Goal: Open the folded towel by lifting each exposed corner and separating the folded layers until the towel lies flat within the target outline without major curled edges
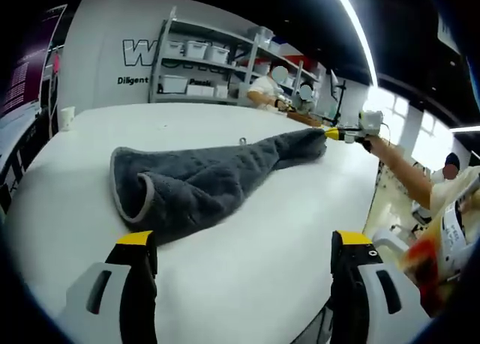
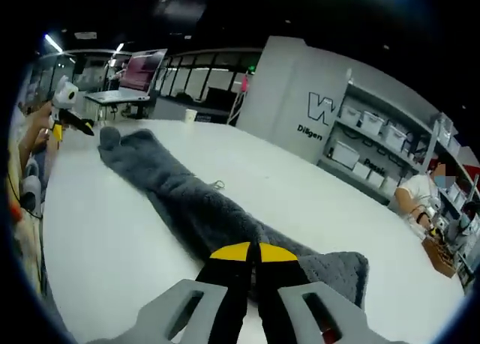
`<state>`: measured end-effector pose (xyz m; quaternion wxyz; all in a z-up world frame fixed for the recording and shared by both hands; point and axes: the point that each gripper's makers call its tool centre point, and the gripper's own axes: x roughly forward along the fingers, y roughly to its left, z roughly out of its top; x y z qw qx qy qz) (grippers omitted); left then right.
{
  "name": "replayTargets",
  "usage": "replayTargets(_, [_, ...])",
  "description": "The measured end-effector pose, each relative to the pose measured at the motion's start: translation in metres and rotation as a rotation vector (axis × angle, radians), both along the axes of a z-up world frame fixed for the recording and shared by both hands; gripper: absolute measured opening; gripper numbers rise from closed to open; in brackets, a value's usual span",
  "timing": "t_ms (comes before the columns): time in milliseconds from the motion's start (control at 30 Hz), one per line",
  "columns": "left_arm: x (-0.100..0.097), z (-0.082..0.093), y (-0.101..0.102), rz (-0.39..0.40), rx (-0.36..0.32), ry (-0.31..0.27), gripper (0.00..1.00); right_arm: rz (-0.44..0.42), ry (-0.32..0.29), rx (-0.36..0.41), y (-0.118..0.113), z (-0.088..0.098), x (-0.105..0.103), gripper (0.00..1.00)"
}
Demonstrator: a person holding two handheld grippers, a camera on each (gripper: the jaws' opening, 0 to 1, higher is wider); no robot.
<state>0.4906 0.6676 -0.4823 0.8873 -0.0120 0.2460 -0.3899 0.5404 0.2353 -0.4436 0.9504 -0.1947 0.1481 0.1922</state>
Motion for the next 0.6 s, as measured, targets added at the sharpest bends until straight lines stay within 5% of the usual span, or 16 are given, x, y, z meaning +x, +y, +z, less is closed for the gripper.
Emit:
replayTargets(333, [0.000, 0.003, 0.004, 0.012, 0.003, -0.012, 0.94, -0.003, 0.009, 0.005, 0.004, -0.018, -0.042, 0.00])
replayTargets(600, [0.001, 0.004, 0.004, 0.016, 0.007, -0.015, 0.94, 0.010, 0.099, 0.014, 0.002, -0.045, -0.064, 0.00])
